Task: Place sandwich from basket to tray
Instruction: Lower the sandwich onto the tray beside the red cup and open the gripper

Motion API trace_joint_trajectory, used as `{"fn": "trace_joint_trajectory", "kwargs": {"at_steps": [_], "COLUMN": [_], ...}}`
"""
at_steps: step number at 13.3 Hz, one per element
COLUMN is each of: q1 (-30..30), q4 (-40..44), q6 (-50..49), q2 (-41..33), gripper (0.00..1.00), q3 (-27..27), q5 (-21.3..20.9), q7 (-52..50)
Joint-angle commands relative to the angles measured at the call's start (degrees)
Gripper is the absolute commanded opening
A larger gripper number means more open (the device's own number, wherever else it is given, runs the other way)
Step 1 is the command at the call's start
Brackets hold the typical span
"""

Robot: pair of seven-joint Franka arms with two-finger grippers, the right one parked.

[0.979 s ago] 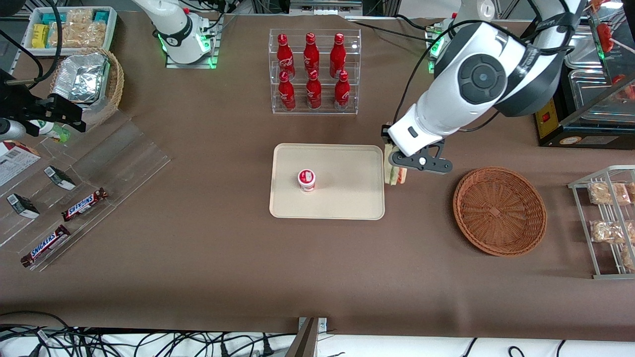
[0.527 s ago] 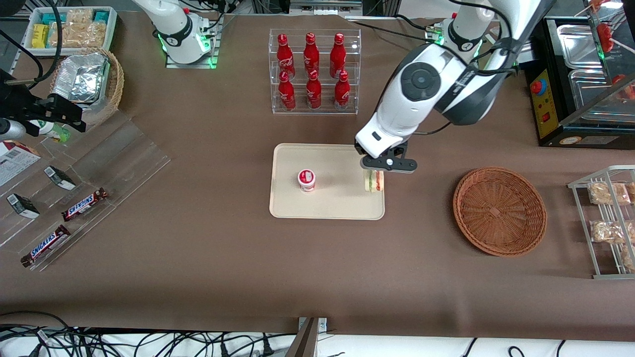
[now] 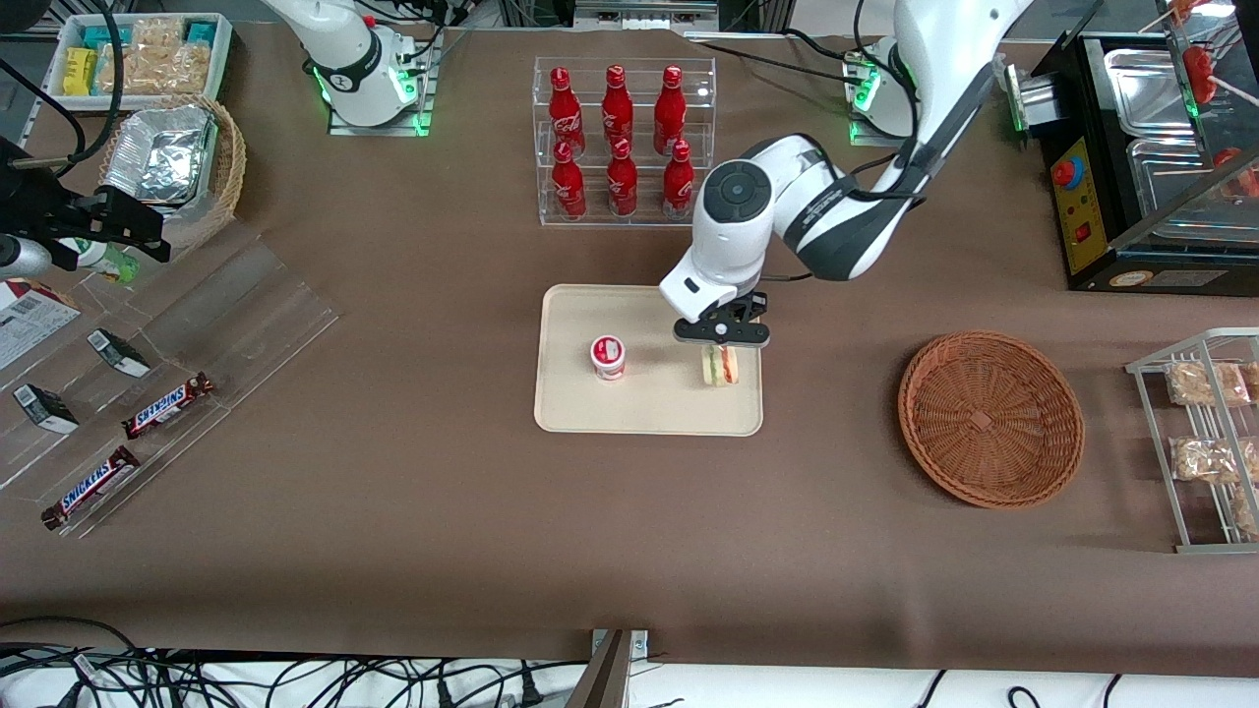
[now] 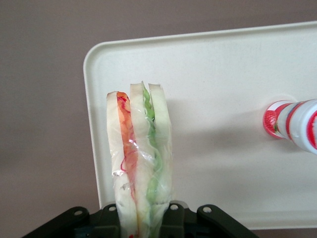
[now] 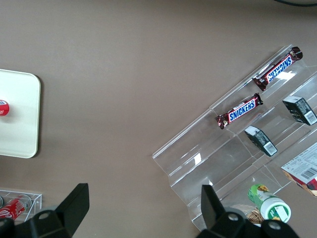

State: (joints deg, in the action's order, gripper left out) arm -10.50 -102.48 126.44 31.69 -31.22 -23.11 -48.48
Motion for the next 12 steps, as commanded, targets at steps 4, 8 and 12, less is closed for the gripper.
{"fn": "trace_joint_trajectory", "kwargs": {"at_steps": [4, 8, 12], "q1": [-1.9, -2.0, -2.1], "q4": [1.0, 1.4, 1.5], "q6": [2.6, 3.4, 3.4], "q2": [4.2, 6.9, 8.4], "gripper": [0.06, 0.08, 0.16], "q3": [0.4, 0.3, 0.3], "q5": [-6.2, -9.0, -11.1], "q7": [-3.9, -5.1, -6.0]}}
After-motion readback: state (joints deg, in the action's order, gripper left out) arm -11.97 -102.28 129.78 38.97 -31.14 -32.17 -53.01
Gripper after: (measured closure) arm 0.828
